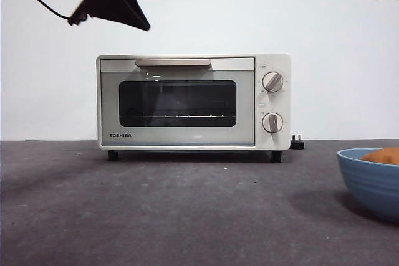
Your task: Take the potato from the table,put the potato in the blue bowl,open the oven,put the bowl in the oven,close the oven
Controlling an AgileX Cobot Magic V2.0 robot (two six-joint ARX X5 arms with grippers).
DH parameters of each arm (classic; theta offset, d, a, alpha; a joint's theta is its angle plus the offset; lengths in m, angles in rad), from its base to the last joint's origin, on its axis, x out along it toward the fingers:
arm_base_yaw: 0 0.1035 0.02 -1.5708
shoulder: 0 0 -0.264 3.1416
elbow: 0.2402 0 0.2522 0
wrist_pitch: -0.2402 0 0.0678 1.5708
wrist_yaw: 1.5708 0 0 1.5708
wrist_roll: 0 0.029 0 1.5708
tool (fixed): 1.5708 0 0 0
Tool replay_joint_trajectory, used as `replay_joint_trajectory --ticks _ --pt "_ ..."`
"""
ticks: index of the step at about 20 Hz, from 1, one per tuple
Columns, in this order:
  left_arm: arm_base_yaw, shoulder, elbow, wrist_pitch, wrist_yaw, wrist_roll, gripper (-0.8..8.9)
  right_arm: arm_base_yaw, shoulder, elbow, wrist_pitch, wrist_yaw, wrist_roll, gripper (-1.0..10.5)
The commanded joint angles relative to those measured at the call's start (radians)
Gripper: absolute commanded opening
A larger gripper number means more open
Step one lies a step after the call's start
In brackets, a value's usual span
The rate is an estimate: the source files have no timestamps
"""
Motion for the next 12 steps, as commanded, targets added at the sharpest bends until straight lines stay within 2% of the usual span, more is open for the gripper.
replay_joint_trajectory --ticks 1,8,12 --pt "-0.013 0.068 0.073 -0.014 -0.025 0.011 -0.06 0.001 -0.024 -0.002 0.005 -0.032 0.045 -0.1" --pt "-0.019 0.18 0.179 -0.014 -0.085 0.013 -0.06 0.001 -0.036 -0.002 -0.004 -0.037 0.051 -0.1" --pt "-0.019 0.196 0.179 -0.014 -0.183 0.068 -0.06 0.001 -0.036 -0.002 -0.004 -0.037 0.052 -0.1"
